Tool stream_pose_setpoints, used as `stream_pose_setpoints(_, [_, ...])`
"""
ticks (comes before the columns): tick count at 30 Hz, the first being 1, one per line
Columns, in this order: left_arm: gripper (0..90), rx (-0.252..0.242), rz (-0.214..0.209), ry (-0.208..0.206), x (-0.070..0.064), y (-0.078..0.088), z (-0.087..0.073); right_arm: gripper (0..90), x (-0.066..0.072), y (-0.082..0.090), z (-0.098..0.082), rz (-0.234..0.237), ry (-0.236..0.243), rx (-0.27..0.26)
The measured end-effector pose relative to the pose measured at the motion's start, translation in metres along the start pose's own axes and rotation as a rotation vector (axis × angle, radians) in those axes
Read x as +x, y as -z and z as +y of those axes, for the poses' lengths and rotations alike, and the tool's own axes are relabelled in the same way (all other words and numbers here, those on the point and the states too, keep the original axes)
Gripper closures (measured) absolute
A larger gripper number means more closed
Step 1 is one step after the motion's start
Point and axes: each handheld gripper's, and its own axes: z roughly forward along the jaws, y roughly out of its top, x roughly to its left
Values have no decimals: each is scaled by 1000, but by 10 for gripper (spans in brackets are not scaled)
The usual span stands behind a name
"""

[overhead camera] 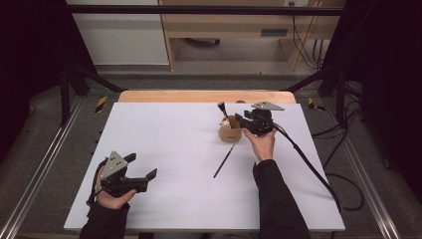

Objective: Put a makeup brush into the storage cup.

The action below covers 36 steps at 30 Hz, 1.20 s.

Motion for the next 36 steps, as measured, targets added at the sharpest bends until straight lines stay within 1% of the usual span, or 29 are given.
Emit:
stream_pose_setpoints(3, [85, -1, 0, 3, 0, 0, 0, 508, 2, 9, -1, 17, 12, -12])
stream_pose_setpoints(8, [84, 0, 0, 3, 0, 0, 0, 385, 4, 28, -4, 57, 21, -33])
stream_pose_setpoints(12, [84, -2, -2, 8, 1, 0, 0, 311, 6, 41, -7, 60, 48, -39])
stream_pose_setpoints(20, [82, -1, 1, 11, 0, 0, 1, 180, 6, 65, -13, 73, 57, -38])
stream_pose_setpoints(24, [82, -2, 0, 11, -1, 0, 1, 134, 8, 74, -17, 82, 69, -32])
stream_pose_setpoints(25, [81, -3, 0, 13, -1, 0, 1, 131, 8, 76, -18, 86, 78, -33])
stream_pose_setpoints(28, [81, -3, 0, 13, 0, 0, 1, 113, 9, 83, -22, 108, 83, -35])
stream_pose_setpoints(30, [80, -3, -1, 14, -1, 0, 1, 99, 10, 87, -25, 112, 89, -34])
stream_pose_setpoints(36, [79, -3, -1, 12, -1, 0, 1, 79, 11, 102, -32, 128, 87, -57])
